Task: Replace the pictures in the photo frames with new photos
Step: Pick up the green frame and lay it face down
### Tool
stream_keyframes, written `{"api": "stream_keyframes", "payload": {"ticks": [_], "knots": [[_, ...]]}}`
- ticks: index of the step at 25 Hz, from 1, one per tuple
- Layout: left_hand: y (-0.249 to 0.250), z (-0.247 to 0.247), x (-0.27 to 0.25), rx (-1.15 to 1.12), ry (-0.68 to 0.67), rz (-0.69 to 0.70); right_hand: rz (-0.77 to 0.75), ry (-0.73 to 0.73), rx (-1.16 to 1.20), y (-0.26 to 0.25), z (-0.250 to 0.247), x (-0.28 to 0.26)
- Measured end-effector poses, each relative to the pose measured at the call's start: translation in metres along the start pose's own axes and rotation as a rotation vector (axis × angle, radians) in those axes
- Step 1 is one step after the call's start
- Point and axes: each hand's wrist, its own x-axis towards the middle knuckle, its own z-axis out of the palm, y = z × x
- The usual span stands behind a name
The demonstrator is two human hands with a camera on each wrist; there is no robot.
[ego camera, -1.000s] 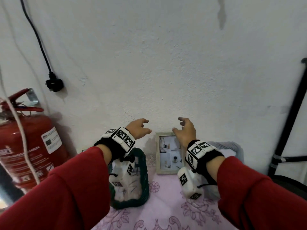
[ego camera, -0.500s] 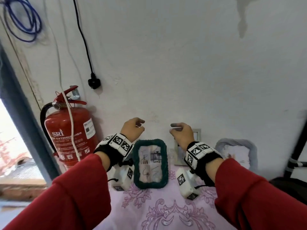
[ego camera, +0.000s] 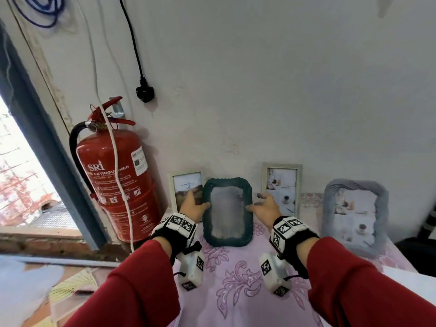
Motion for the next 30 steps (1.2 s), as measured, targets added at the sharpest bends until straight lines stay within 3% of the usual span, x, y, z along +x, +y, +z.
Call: {"api": "stream_keyframes", "payload": {"ticks": [6, 11, 22, 30], "knots": [[-0.021, 0.017, 0.006, -0.031, 0.003, -0.023, -0.018, -0.031, 0.018, 0.016, 0.004, 0.004], [-0.012, 0.013, -0.009, -0.136, 0.015, 0.042, -0.059, -0.032, 0.086, 0.012, -0.001, -0.008], [0.042, 0.0, -0.111, -0.384, -0.06, 0.176, -0.121, -0.171, 0.542, -0.027, -0.049, -0.1], [0.053, 0.013, -0.17, -0.448, -0.07, 0.219, -0.138, -0.226, 0.625, -0.013, -0.082, -0.162]]}}
